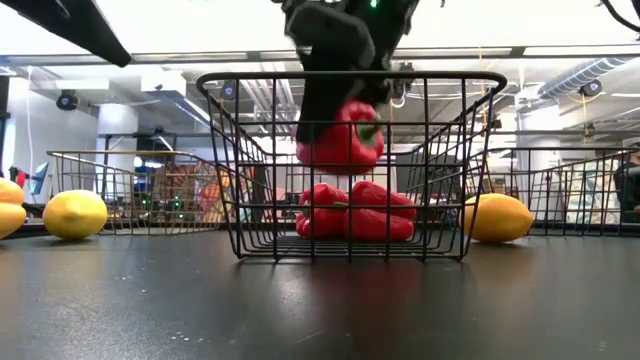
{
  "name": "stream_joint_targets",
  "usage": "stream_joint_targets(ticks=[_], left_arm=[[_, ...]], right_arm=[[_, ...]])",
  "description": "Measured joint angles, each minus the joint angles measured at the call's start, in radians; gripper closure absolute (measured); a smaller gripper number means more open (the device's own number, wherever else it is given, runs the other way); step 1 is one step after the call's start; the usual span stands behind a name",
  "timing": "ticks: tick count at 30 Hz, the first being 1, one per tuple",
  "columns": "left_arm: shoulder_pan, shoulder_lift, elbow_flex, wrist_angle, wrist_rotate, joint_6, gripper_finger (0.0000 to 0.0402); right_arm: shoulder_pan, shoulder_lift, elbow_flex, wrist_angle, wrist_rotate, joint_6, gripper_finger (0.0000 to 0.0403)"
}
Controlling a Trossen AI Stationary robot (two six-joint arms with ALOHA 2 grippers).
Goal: Sort produce into baskets
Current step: Put the red bell pepper into the bottom wire basket
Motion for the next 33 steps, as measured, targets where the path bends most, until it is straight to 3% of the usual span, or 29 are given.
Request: stream_joint_targets(ticks=[12,21,33], left_arm=[[-0.008,0.000,-0.005,-0.005,-0.002,-0.001,0.0051],[-0.008,0.000,-0.005,-0.004,-0.003,-0.019,0.0051],[-0.008,0.000,-0.006,-0.003,-0.003,-0.024,0.0051]], right_arm=[[-0.007,0.117,0.000,0.009,-0.018,-0.005,0.0048],[-0.013,0.122,0.000,0.018,-0.009,-0.008,0.0046],[-0.013,0.126,0.000,0.207,0.036,-0.096,0.0040]])
